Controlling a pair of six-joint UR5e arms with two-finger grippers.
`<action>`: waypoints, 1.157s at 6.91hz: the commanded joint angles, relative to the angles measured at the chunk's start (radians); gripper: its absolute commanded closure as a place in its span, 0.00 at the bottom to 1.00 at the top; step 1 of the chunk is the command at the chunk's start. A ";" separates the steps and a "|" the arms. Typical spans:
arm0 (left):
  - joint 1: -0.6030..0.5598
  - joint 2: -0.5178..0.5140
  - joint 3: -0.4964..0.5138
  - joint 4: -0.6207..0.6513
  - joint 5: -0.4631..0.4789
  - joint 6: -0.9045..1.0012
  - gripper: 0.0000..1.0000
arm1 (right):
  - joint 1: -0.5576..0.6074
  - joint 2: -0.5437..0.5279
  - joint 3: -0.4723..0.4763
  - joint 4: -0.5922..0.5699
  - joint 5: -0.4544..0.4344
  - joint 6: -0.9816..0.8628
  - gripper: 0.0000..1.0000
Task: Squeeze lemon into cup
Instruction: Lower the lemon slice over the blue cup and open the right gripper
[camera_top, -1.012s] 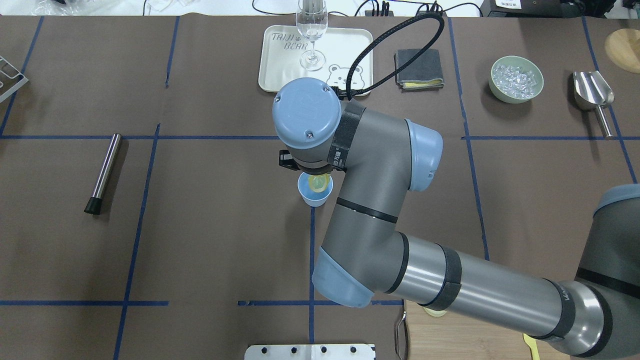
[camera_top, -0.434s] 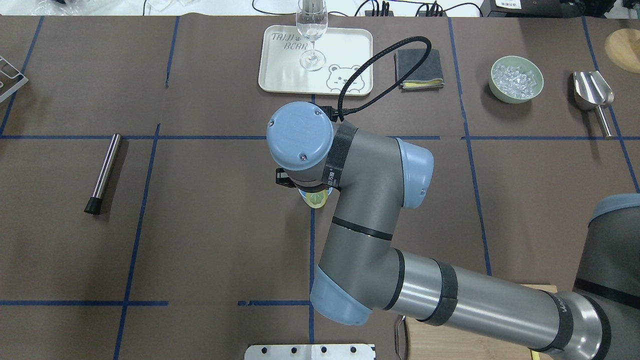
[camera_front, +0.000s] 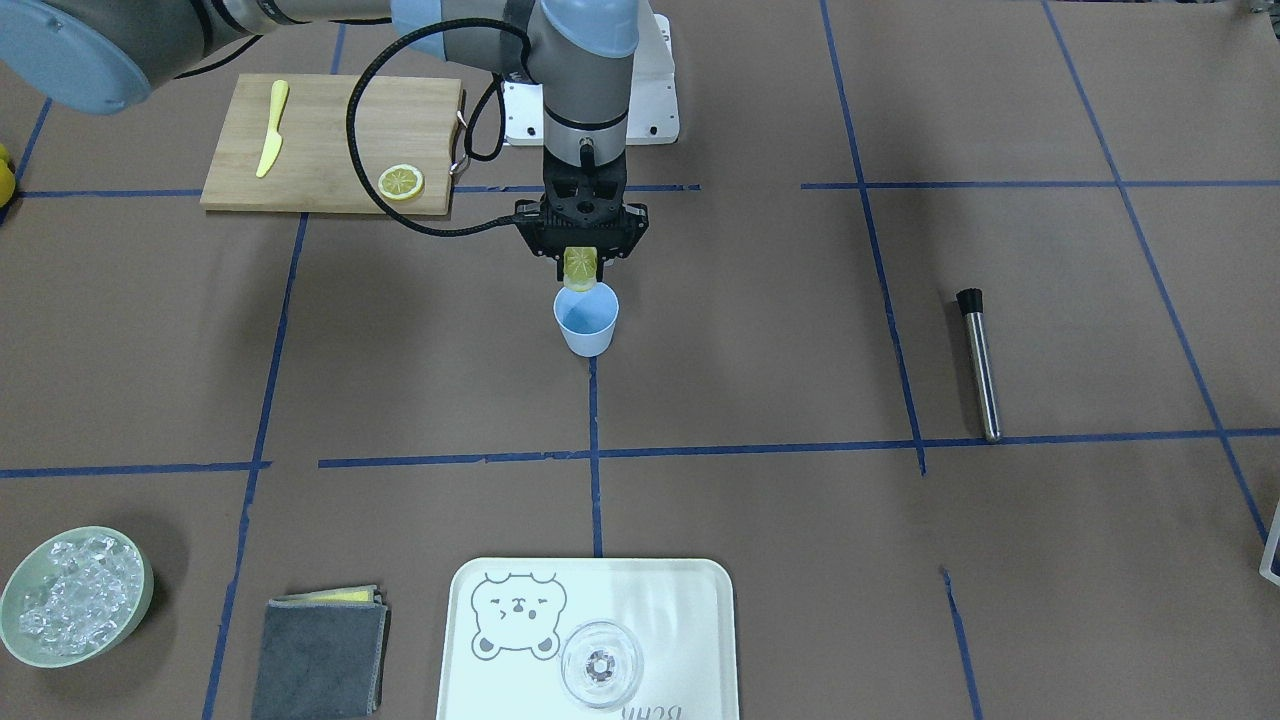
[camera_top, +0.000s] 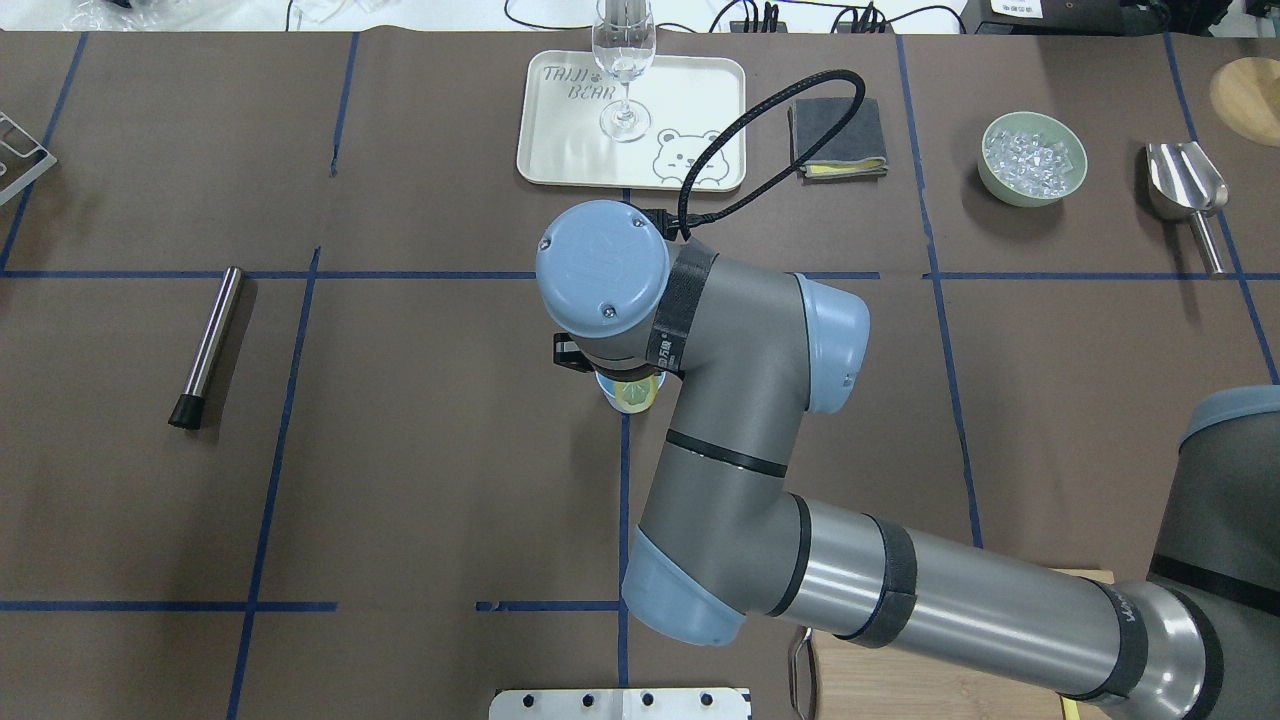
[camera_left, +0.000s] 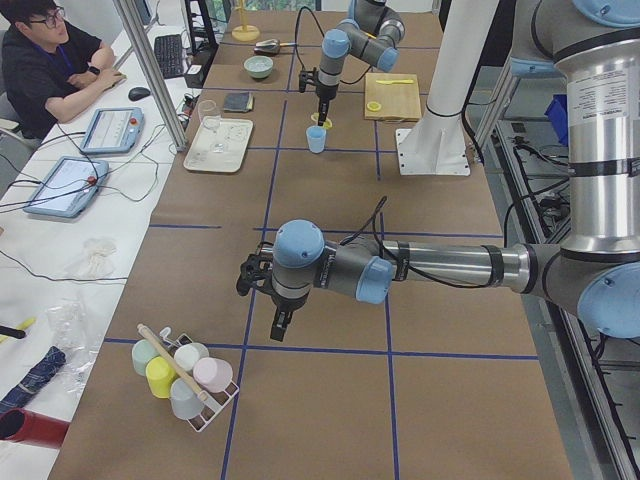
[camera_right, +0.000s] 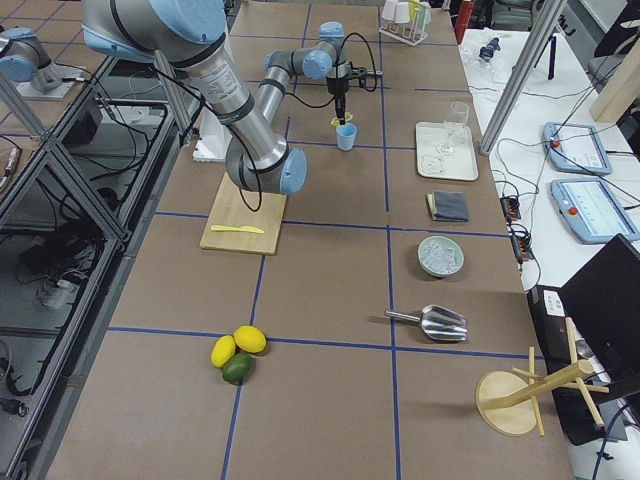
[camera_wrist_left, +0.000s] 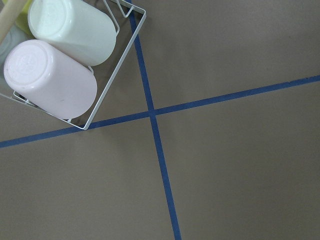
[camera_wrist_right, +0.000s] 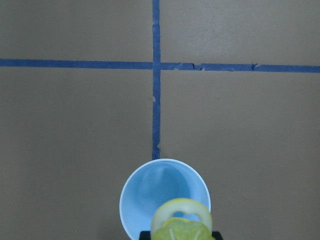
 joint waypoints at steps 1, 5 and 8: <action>0.000 0.000 0.000 -0.001 0.000 0.000 0.00 | 0.014 0.001 -0.001 0.001 0.000 -0.001 0.56; 0.000 0.000 -0.002 -0.001 0.000 0.000 0.00 | 0.019 0.001 -0.012 0.020 0.000 -0.004 0.48; 0.000 0.000 -0.002 -0.001 0.000 0.000 0.00 | 0.017 0.002 -0.012 0.022 0.000 -0.006 0.33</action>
